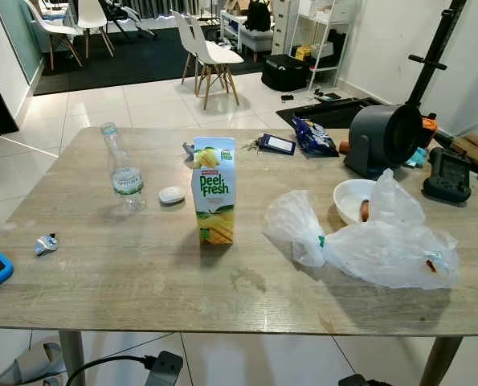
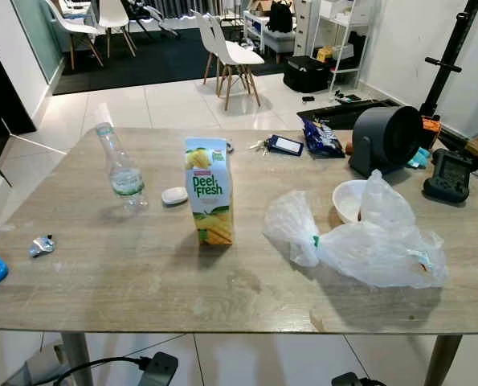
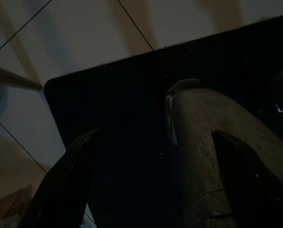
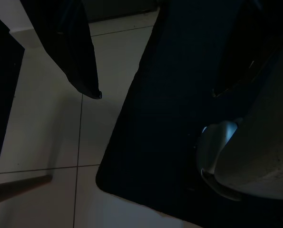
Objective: Restocking fridge
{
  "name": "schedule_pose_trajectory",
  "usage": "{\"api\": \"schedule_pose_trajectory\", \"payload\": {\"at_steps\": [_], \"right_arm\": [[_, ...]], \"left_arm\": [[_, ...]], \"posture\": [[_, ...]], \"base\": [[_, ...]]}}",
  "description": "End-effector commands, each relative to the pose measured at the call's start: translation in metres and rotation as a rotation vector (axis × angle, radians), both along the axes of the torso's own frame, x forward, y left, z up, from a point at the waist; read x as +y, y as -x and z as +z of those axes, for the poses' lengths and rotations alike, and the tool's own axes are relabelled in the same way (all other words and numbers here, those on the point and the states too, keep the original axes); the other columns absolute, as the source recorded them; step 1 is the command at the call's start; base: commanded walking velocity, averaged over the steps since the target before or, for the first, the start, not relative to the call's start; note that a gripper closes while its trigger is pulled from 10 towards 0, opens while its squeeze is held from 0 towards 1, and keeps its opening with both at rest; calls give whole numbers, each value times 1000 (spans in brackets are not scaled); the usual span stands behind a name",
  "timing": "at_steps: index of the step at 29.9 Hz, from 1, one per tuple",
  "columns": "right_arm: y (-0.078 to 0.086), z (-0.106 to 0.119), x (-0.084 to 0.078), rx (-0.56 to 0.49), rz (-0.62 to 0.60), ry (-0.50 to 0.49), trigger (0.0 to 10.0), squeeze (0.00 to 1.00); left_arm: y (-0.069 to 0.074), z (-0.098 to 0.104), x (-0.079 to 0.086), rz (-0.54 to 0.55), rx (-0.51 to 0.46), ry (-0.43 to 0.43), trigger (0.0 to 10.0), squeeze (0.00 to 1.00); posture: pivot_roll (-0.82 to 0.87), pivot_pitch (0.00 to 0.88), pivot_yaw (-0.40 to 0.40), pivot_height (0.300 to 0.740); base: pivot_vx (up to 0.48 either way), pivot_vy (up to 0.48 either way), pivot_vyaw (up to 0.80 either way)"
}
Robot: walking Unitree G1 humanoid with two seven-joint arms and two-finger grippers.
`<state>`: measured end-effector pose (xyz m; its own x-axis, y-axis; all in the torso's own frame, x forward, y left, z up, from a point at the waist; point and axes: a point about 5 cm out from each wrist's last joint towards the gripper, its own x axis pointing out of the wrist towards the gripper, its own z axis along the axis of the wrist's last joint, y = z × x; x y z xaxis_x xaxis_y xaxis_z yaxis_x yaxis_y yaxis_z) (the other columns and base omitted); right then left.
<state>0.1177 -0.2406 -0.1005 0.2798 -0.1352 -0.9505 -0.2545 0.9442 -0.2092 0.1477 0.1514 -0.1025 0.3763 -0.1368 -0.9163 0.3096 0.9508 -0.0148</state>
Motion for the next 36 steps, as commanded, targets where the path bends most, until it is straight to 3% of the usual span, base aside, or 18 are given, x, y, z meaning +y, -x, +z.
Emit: {"api": "schedule_pose_trajectory", "payload": {"at_steps": [1, 36], "right_arm": [[0, 0, 0, 8, 5, -1, 10000, 0], [0, 0, -1, 9, 18, 8, 10000, 0]], "left_arm": [[6, -2, 6, 6, 31, -17, 10000, 0], [6, -2, 4, 9, 29, -11, 10000, 0]], "posture": [[43, 0, -6, 740], [50, 0, -27, 740]], "base": [[0, 0, 0], [0, 0, 0]]}}
